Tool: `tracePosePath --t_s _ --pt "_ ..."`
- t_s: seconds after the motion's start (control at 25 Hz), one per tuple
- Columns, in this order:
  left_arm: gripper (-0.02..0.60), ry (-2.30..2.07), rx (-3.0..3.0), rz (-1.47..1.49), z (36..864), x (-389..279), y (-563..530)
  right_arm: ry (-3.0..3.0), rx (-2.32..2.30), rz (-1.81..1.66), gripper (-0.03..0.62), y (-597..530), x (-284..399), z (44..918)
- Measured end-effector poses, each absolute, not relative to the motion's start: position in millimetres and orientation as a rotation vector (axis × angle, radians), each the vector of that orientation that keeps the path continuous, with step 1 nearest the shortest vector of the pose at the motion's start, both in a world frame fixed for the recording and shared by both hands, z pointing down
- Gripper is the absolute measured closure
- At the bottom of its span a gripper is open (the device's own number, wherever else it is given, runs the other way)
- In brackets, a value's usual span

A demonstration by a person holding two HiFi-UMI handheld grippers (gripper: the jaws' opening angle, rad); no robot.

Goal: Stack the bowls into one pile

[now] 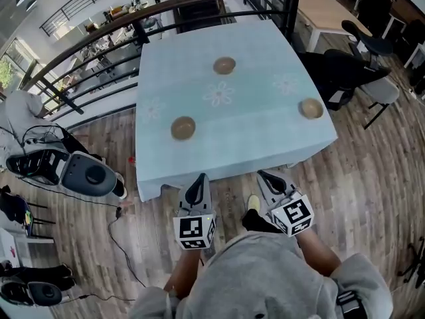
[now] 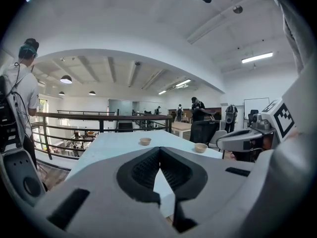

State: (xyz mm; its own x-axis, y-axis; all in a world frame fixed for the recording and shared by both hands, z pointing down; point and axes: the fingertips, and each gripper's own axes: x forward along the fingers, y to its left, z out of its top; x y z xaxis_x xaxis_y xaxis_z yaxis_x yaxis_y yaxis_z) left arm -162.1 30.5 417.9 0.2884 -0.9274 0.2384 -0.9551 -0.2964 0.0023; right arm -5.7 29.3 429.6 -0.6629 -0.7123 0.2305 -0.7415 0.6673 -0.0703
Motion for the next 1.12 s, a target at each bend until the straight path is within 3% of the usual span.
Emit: tracePosePath --t_s 1.12 --pt "0.563 -1.953 2.3 0.368 402.1 -137.9 -78.6 -2.806 1.129 0.213 0.568 -106.2 45.9 423.1"
